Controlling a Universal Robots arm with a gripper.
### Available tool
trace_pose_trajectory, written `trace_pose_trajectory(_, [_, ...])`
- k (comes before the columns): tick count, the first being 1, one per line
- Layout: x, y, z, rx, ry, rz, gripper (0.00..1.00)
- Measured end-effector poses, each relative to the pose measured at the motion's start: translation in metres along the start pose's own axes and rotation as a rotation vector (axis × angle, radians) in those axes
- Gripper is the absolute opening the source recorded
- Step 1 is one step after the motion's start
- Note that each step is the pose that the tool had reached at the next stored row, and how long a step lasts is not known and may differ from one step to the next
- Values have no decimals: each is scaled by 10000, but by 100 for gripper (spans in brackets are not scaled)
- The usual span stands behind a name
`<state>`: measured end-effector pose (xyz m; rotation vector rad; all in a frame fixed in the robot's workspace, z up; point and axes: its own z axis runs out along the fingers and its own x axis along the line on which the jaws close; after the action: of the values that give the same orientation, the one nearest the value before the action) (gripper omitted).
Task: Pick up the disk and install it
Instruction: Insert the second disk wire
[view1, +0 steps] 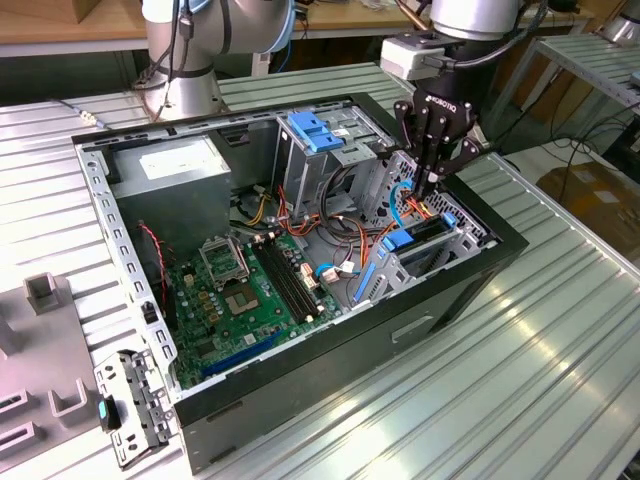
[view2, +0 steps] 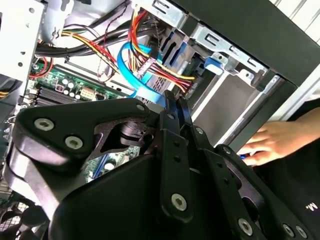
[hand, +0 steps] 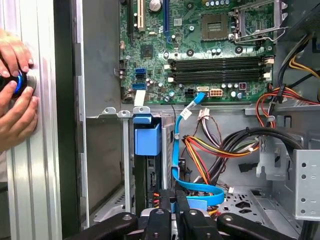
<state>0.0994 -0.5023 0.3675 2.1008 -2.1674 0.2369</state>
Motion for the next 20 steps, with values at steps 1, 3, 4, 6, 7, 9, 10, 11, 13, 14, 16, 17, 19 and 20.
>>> trace_pose_trajectory(1, [18, 2, 6, 8, -44, 3, 16])
trace_pose_trajectory(3, [55, 11, 18, 36, -145, 11, 16])
trace_pose_trajectory(4, [82, 19, 26, 66, -228, 19, 16])
trace_pose_trajectory(6, [103, 38, 38, 124, -308, 28, 16])
trace_pose_trajectory(7, [108, 54, 45, 171, -333, 35, 16])
trace_pose_trajectory(9, [110, 65, 51, 206, -353, 42, 16])
trace_pose_trajectory(10, [110, 66, 51, 210, -356, 43, 16])
trace_pose_trajectory(11, [111, 66, 51, 212, -356, 42, 16])
trace_pose_trajectory(13, [111, 70, 51, 230, -363, 47, 16])
trace_pose_trajectory(14, [111, 74, 51, 251, -368, 50, 16])
trace_pose_trajectory(16, [111, 74, 52, 252, -370, 51, 16])
trace_pose_trajectory(17, [111, 74, 51, 253, -369, 51, 16])
trace_pose_trajectory(19, [111, 74, 51, 254, -370, 51, 16])
trace_pose_trajectory(20, [111, 74, 51, 255, -370, 51, 16])
